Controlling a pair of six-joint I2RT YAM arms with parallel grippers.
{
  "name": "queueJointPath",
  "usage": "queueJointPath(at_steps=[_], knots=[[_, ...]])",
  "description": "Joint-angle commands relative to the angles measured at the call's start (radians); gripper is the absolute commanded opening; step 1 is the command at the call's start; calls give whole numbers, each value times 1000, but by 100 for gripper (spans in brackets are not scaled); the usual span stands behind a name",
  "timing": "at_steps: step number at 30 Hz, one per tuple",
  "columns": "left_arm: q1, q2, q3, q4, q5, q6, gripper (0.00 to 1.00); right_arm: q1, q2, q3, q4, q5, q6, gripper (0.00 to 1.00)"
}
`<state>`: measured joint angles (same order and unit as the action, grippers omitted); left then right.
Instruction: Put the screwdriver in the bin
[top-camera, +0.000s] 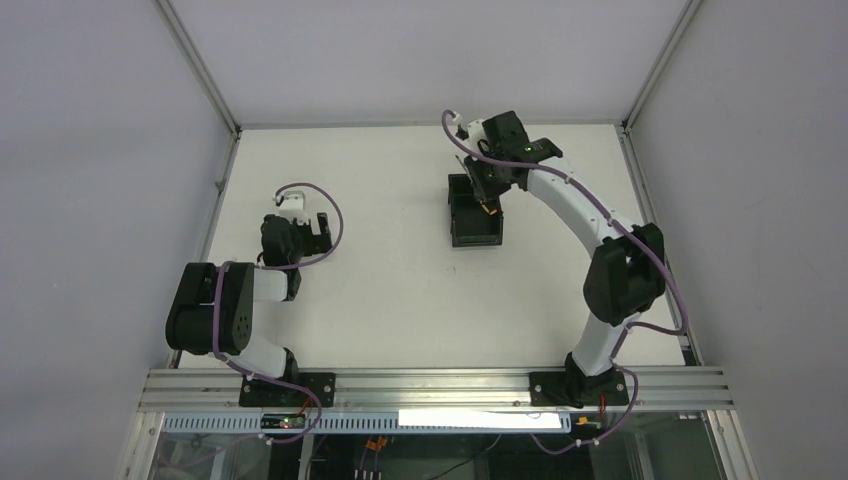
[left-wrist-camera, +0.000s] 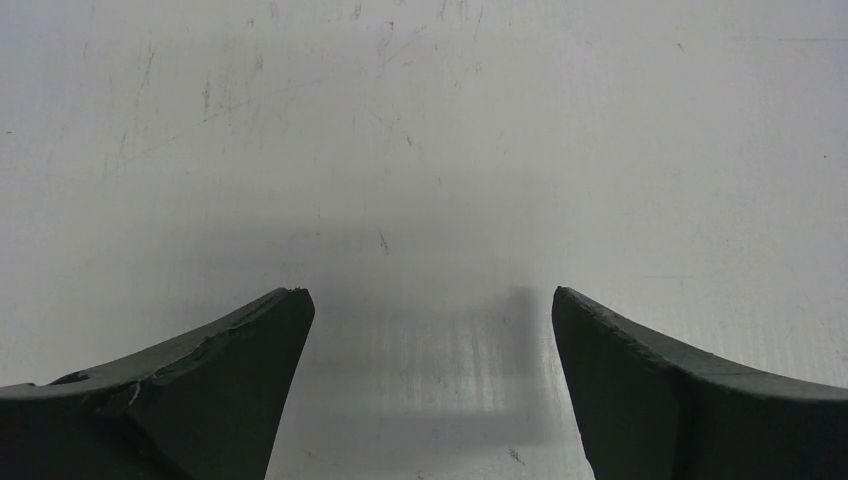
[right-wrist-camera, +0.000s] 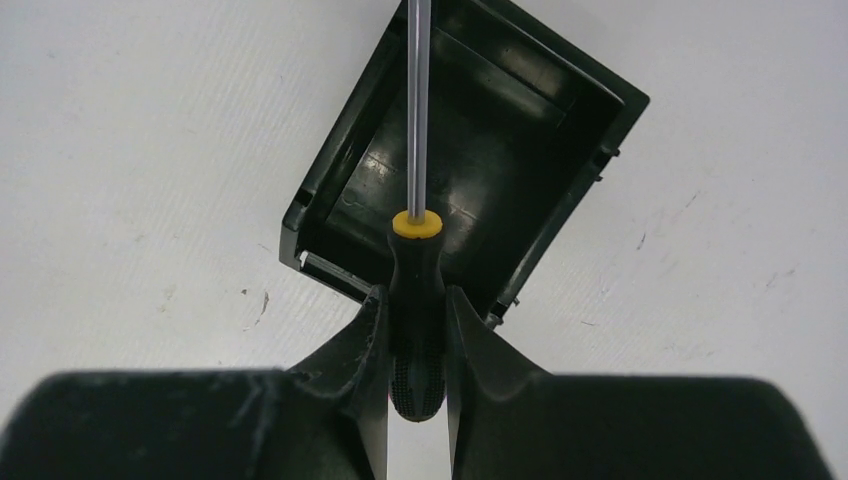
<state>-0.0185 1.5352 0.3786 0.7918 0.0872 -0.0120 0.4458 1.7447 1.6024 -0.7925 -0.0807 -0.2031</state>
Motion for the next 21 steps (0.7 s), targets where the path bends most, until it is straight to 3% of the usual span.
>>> queueJointPath(at_steps=[1, 12, 17, 21], knots=[[-1, -27, -3, 27, 2, -2, 99, 15, 58, 5, 74, 40, -27, 15], [-1, -27, -3, 27, 2, -2, 99, 20, 142, -79, 183, 73, -68, 19], [-1, -26, -3, 27, 2, -2, 99, 19, 172, -82, 190, 122, -77, 25], [-1, -26, -3, 27, 2, -2, 99, 19, 169, -91, 200, 126, -70, 38]])
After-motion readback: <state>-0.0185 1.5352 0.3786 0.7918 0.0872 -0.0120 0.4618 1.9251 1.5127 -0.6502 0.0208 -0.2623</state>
